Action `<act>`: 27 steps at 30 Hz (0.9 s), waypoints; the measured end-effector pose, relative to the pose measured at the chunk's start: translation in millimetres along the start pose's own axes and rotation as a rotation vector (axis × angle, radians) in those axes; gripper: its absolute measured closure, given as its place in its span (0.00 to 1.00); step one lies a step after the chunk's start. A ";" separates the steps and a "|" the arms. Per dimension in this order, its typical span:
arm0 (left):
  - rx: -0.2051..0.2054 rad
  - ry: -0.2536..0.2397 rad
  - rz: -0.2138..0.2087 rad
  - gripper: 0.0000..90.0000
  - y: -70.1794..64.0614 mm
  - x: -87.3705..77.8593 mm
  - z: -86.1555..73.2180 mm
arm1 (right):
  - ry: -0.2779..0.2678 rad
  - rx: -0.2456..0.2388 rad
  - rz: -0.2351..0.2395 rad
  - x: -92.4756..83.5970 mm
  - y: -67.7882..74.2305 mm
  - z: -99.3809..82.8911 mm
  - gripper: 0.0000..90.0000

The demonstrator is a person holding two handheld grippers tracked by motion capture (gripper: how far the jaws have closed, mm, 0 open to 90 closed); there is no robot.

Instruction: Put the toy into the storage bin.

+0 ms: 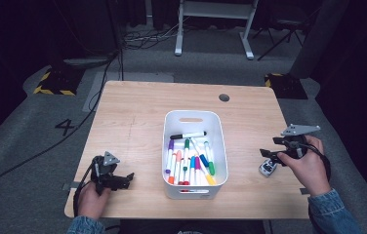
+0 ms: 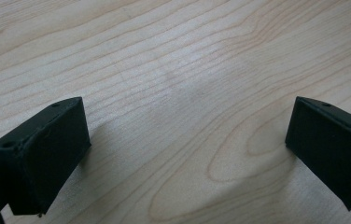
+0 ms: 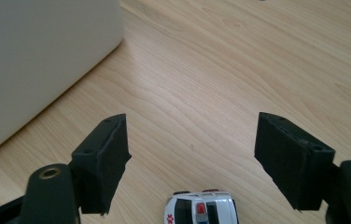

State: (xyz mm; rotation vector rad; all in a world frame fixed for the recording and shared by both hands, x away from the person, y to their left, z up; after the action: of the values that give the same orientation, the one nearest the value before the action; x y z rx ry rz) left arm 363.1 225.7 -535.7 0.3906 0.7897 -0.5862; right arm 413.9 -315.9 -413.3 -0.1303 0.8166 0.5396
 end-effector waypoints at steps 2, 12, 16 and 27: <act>0.001 0.000 0.000 0.00 0.1 0.0 0.0 | -0.003 0.003 -0.001 1.0 -4.0 -3.9 0.30; -0.001 0.001 -0.003 0.00 -0.2 0.0 -0.1 | 0.045 0.042 -0.006 14.8 -18.8 -29.8 0.29; 0.000 0.000 0.000 0.00 0.0 0.0 0.0 | 0.058 0.054 -0.009 21.4 -23.5 -39.1 0.29; -0.001 0.000 -0.004 0.00 -0.3 0.1 0.0 | 0.098 0.041 -0.001 39.2 -30.9 -60.9 0.28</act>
State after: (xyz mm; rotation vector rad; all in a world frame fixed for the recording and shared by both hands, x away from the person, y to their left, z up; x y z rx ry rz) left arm 363.0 225.5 -535.8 0.3881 0.7909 -0.5893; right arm 411.3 -345.6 -486.1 -0.1204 0.9223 0.5181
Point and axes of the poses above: each handheld gripper's, and its own axes: x roughly forward along the jaws, z roughly out of its top, y roughly to its left, the point moved 4 cm from there along x, roughly forward along the jaws, and after that the axes turned 12 degrees about x, right-handed, at the moved point
